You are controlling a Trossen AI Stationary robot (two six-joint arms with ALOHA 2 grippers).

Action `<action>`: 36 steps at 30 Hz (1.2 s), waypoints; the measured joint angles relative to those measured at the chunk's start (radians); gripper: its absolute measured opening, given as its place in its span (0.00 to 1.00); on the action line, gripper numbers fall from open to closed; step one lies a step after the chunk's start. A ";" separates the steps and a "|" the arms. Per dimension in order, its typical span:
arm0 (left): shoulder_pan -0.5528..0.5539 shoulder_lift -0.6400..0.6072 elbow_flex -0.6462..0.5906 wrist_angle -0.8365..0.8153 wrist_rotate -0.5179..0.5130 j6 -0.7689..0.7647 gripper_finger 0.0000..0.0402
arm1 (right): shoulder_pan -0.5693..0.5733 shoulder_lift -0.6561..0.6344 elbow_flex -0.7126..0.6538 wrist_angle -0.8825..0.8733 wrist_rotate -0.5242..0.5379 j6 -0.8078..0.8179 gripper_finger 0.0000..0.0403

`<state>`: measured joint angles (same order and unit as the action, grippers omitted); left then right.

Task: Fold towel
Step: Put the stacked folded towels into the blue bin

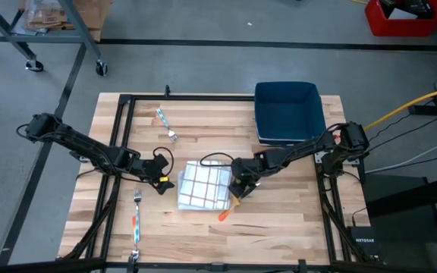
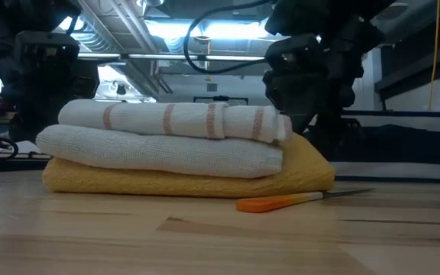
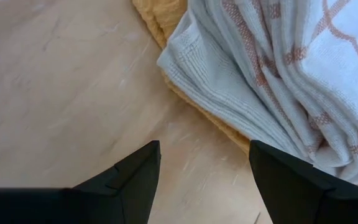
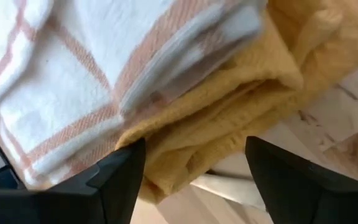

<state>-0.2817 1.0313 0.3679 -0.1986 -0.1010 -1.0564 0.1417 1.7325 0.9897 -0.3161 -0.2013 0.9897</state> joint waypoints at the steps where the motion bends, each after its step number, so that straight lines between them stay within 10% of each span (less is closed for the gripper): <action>1: 0.000 0.000 0.000 0.000 -0.004 0.009 0.59 | 0.000 0.000 0.000 0.000 0.002 0.000 0.70; 36: 0.046 0.167 -0.002 0.220 0.073 -0.277 0.59 | 0.003 -0.121 -0.030 -0.047 0.067 0.053 0.70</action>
<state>-0.2353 1.1987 0.3664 0.0215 -0.0284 -1.3338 0.1448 1.6113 0.9596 -0.3627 -0.1343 1.0426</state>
